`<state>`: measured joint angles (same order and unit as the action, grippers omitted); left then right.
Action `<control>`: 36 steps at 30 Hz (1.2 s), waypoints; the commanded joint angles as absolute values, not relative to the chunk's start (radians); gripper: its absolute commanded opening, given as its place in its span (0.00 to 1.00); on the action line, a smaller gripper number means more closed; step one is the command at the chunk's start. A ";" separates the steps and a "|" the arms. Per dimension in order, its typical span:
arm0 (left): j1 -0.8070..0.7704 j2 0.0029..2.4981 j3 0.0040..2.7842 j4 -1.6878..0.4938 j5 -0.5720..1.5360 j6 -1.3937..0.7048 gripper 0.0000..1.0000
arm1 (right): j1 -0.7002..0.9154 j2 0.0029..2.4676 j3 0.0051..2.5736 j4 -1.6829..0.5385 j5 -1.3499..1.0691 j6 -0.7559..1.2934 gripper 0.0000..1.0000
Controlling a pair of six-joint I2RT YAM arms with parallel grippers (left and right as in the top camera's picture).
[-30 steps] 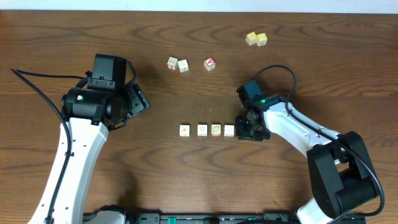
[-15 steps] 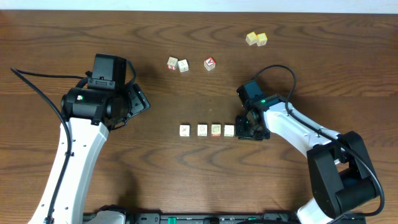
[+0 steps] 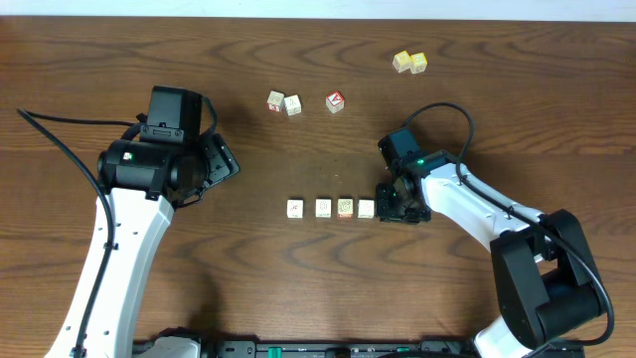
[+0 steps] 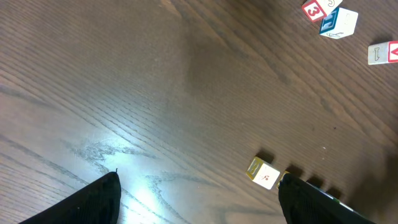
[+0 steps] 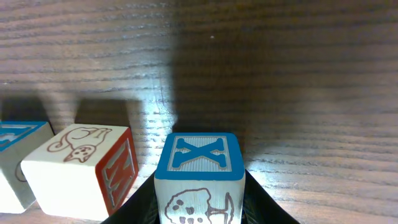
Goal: Lift 5 blocks
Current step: 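Set the X block at the row's right end, holding it in place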
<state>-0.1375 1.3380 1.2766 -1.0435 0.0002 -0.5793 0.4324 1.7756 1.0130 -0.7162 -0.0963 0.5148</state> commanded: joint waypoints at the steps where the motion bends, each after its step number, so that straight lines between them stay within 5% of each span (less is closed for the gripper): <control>1: -0.134 1.338 1.278 -1.047 -0.012 -0.578 0.82 | 0.441 1.779 1.011 -0.711 -0.095 0.500 0.29; 8: -0.134 1.338 1.278 -1.047 -0.012 -0.578 0.82 | 0.441 1.779 1.011 -0.727 -0.095 0.500 0.30; 18: -0.134 1.338 1.278 -1.047 -0.012 -0.578 0.81 | 0.441 1.779 1.011 -0.727 -0.095 0.500 0.46; 26: -0.134 1.338 1.278 -1.047 -0.012 -0.578 0.81 | 0.439 1.779 1.013 -0.725 -0.095 0.501 0.32; 36: -0.134 1.338 1.278 -1.047 -0.012 -0.578 0.81 | 0.440 1.779 1.013 -0.725 -0.107 0.504 0.31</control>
